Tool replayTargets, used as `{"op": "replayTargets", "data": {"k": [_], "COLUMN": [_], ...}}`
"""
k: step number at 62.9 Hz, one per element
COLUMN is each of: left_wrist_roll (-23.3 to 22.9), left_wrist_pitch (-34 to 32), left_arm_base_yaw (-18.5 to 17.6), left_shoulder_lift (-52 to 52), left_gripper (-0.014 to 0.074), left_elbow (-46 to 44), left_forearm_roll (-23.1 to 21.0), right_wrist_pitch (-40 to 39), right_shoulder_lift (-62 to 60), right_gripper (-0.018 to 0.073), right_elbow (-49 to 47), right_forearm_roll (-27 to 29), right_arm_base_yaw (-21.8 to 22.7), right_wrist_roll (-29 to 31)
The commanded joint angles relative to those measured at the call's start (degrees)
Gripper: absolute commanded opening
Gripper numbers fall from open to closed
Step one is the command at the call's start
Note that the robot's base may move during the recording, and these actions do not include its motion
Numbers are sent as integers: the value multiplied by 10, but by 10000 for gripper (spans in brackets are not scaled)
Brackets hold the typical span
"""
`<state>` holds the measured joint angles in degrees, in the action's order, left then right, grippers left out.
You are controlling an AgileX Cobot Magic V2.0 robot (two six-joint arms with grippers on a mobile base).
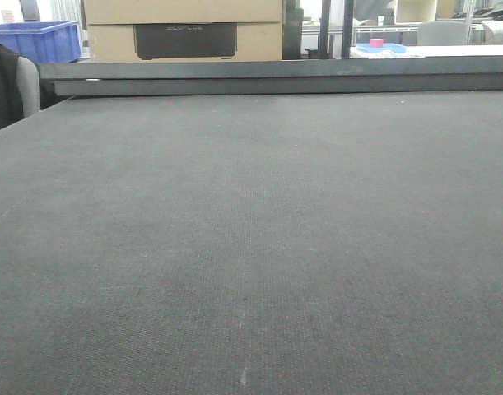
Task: Place valve from conveyor to right shelf box
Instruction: 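Lower both grippers over the two white-and-silver valves on the conveyor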
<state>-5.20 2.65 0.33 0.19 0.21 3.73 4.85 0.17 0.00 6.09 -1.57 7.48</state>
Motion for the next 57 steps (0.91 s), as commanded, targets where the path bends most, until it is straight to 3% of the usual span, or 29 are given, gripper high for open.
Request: {"op": "replayTargets", "data": {"k": [1, 34, 40, 57], "left_wrist_roll": [-5, -5, 0, 2], "left_wrist_pitch": [-11, -12, -51, -110], "left_arm_base_yaw": [-3, -3, -3, -1], "left_shoulder_lift": [-2, -2, -2, -2], "left_gripper": [-110, -110, -110, -110], "left_elbow": [-2, -2, -2, -2], "left_forearm_roll": [-2, 4, 46, 59], "right_wrist_pitch": [-13, -14, -23, -108], "right_shoulder_lift": [-2, -2, -2, -2], "right_gripper": [-162, -162, -162, -162], "right_elbow": [0, 0, 0, 0], "right_forearm_roll": [-5, -3, -3, -4], "right_arm_base_yaw": [2, 2, 2, 2], "right_wrist_roll": [1, 1, 1, 1]}}
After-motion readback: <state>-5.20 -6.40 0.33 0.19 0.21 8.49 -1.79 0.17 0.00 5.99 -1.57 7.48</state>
